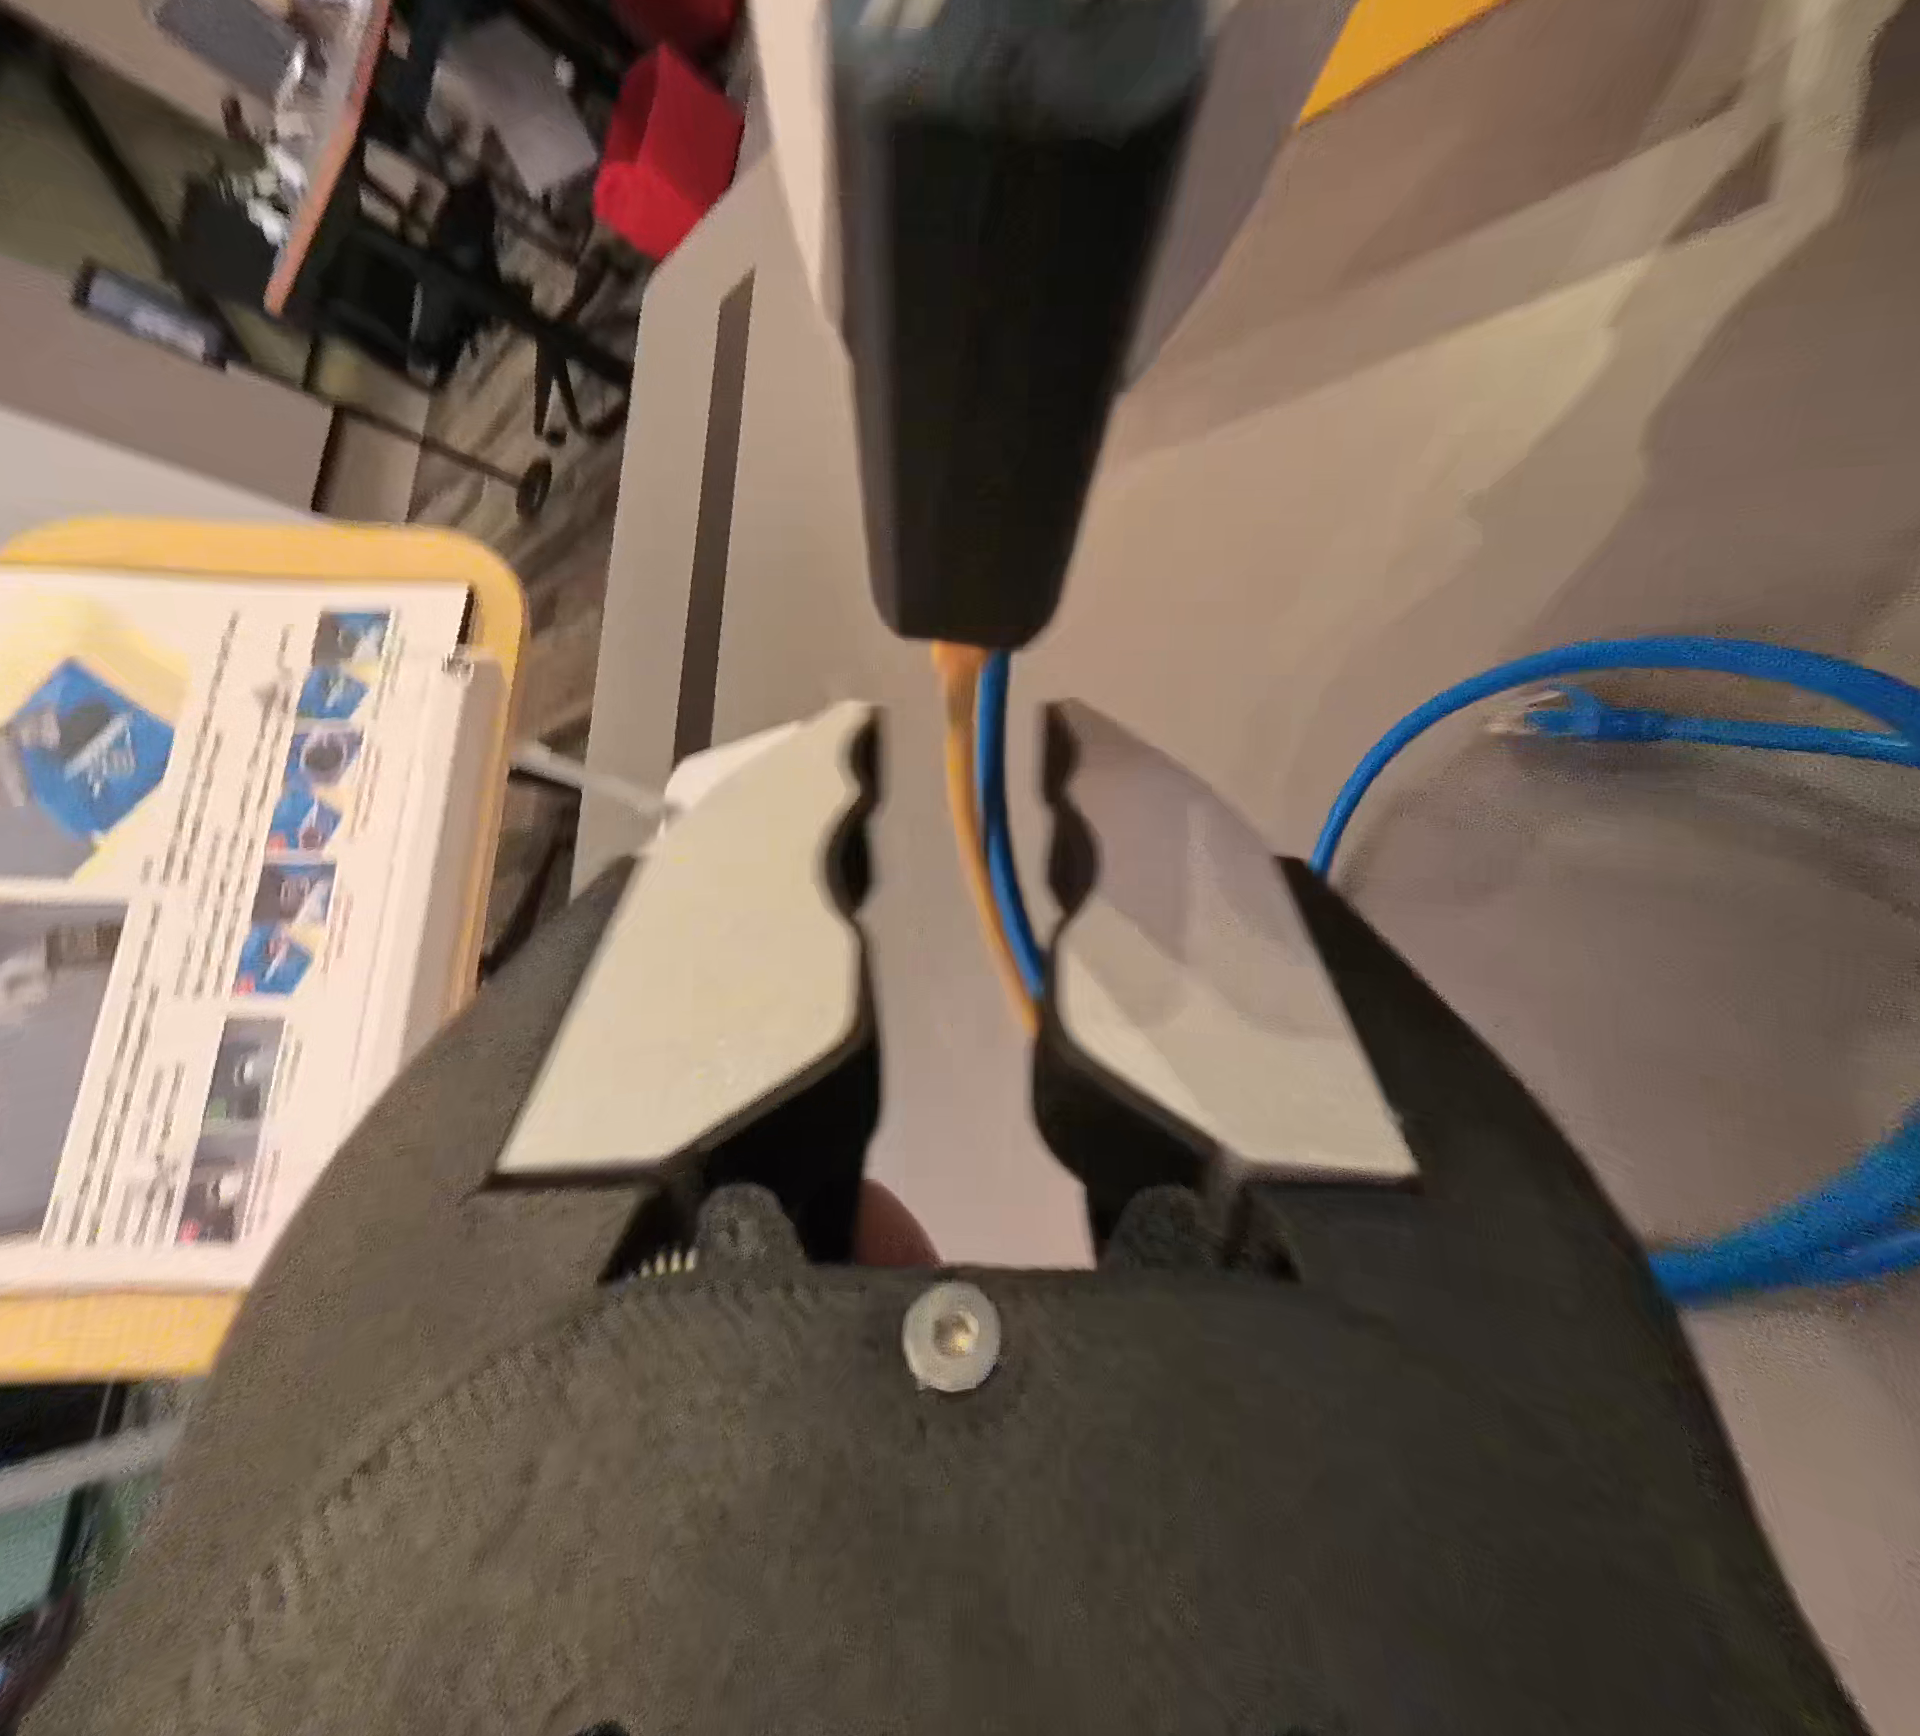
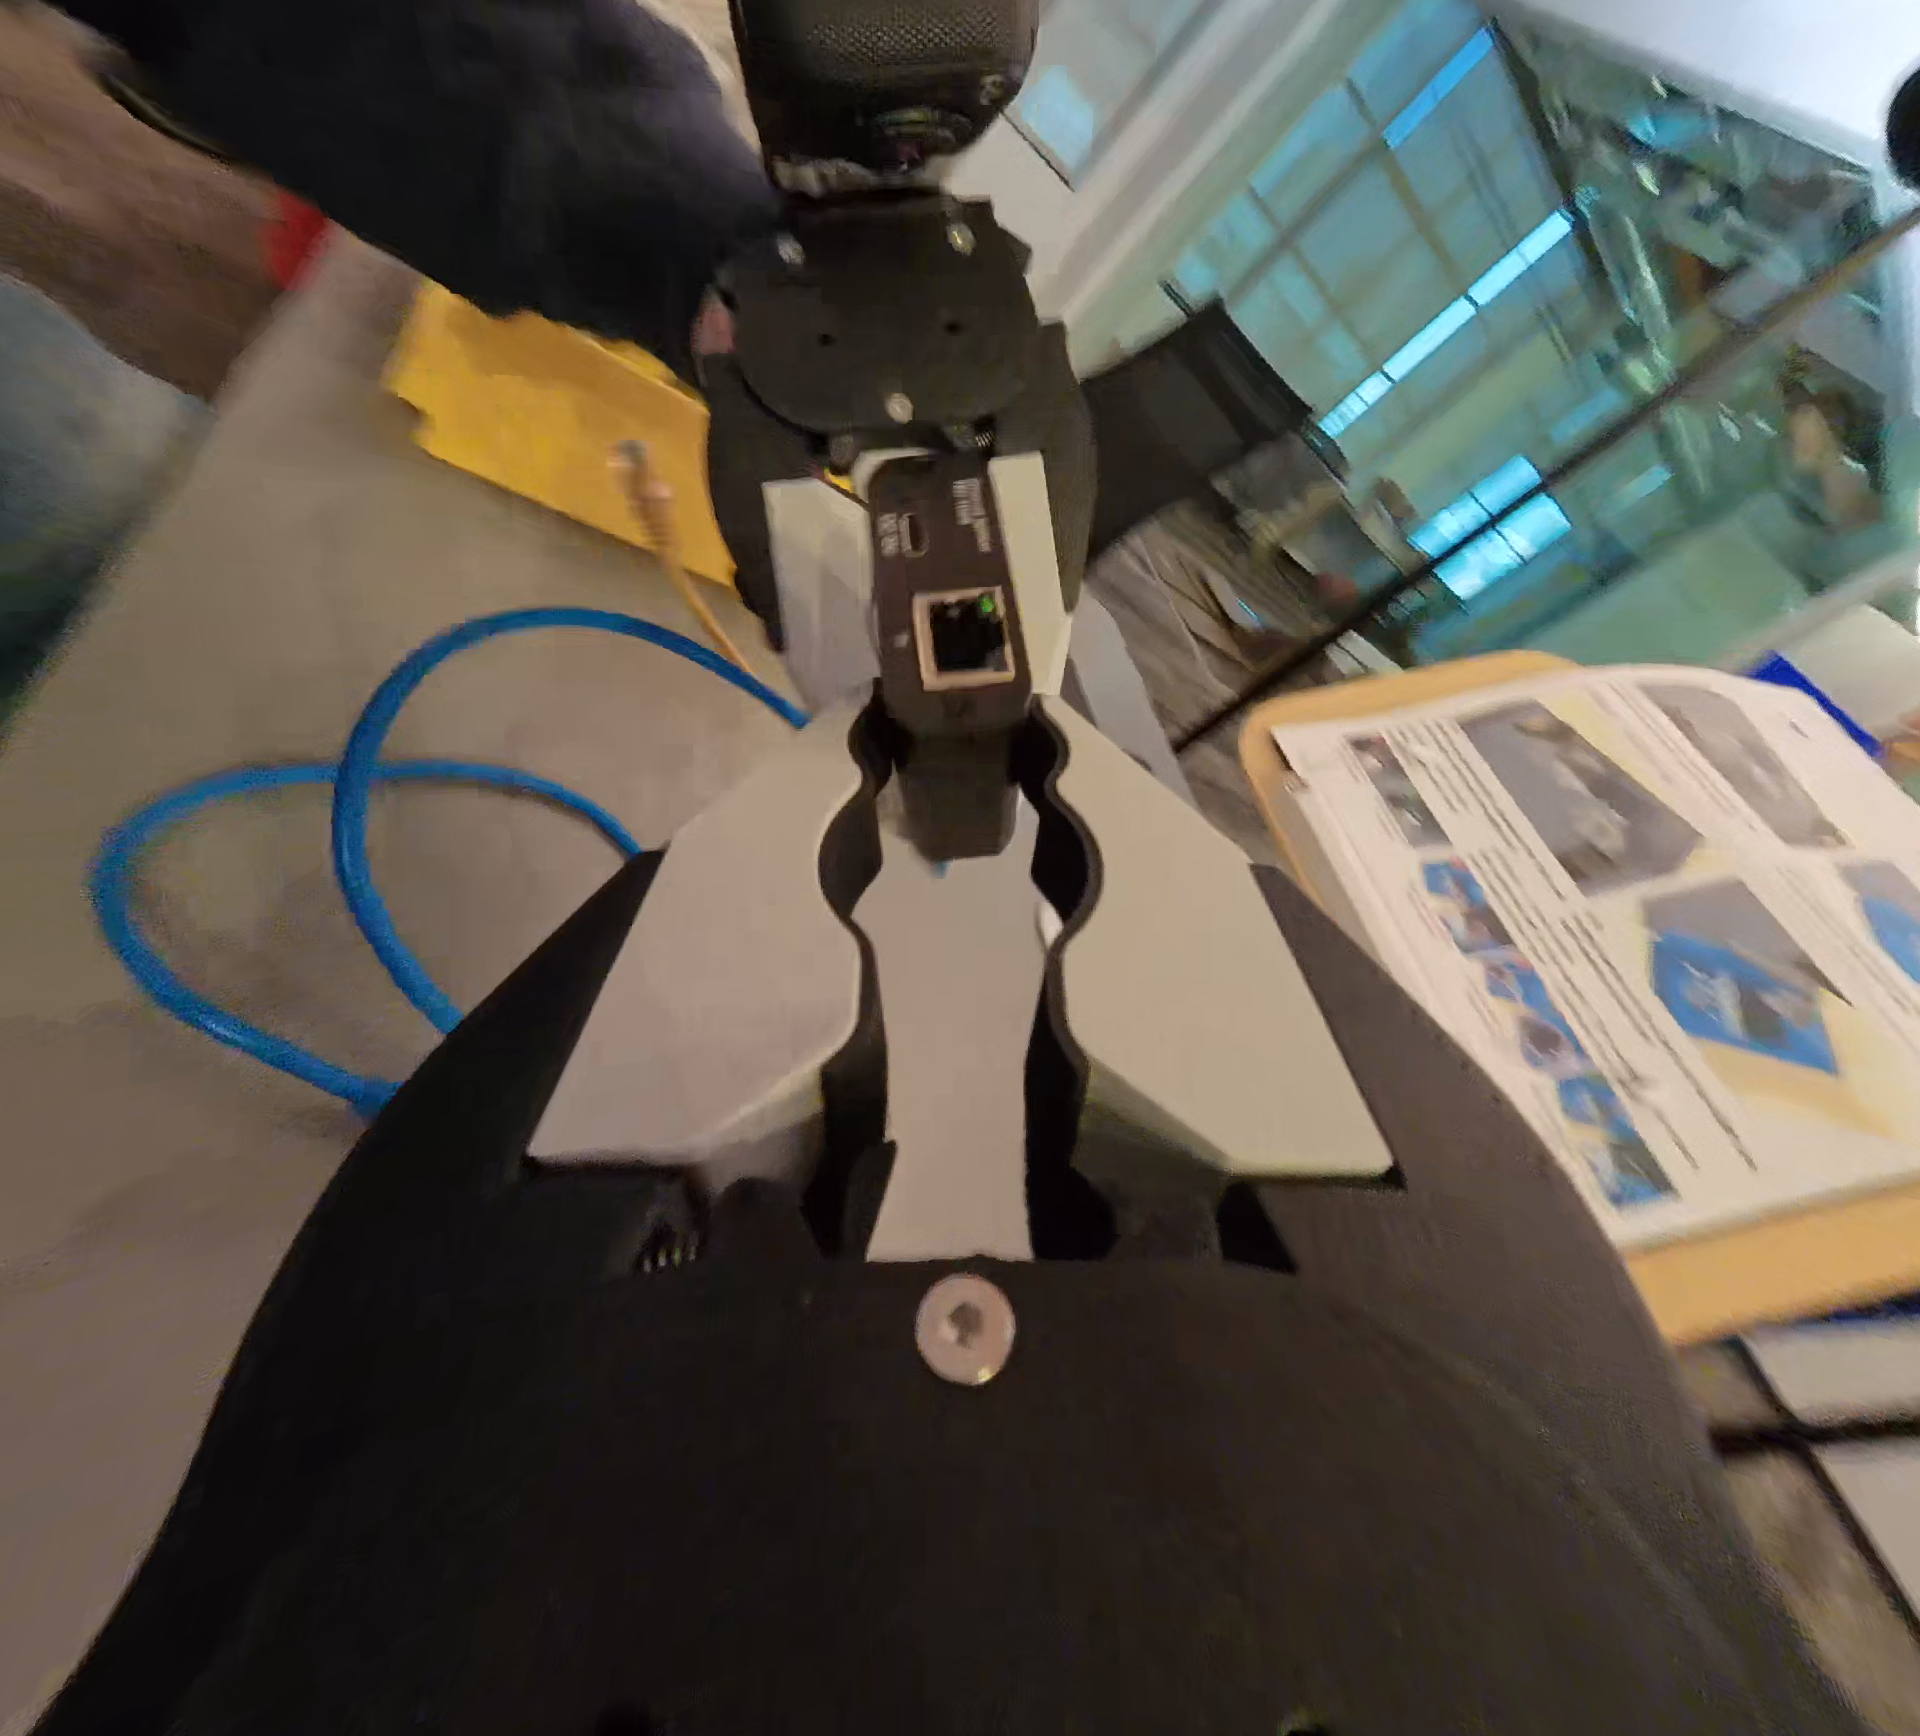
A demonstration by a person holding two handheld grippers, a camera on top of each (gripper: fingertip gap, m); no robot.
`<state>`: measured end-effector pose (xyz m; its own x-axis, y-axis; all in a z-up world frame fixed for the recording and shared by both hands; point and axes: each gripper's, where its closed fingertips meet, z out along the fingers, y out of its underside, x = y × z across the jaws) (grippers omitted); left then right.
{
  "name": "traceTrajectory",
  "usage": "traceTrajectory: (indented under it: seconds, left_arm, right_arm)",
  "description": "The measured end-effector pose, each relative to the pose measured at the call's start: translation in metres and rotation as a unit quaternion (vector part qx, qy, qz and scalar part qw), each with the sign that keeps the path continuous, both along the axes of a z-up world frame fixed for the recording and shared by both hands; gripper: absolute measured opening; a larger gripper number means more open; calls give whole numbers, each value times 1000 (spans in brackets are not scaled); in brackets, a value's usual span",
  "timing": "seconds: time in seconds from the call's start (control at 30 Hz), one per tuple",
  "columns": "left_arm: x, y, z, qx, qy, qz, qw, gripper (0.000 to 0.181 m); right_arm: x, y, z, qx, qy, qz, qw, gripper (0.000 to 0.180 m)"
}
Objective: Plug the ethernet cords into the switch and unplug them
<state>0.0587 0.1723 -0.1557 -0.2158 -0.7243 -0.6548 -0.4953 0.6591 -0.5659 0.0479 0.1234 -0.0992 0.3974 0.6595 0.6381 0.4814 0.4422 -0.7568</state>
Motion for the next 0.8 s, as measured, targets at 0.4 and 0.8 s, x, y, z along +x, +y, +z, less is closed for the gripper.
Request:
traceTrajectory:
  seconds: [0.4, 0.8]
  left_arm:
    - [4, -9, 20, 251, 35, 54, 966, 29]
    - [-7, -40, 23, 327, -5, -46, 944, 24]
  right_arm:
    - [18, 35, -35, 23, -176, -160, 971, 22]
    - [-1, 9, -45, -171, -109, 66, 977, 67]
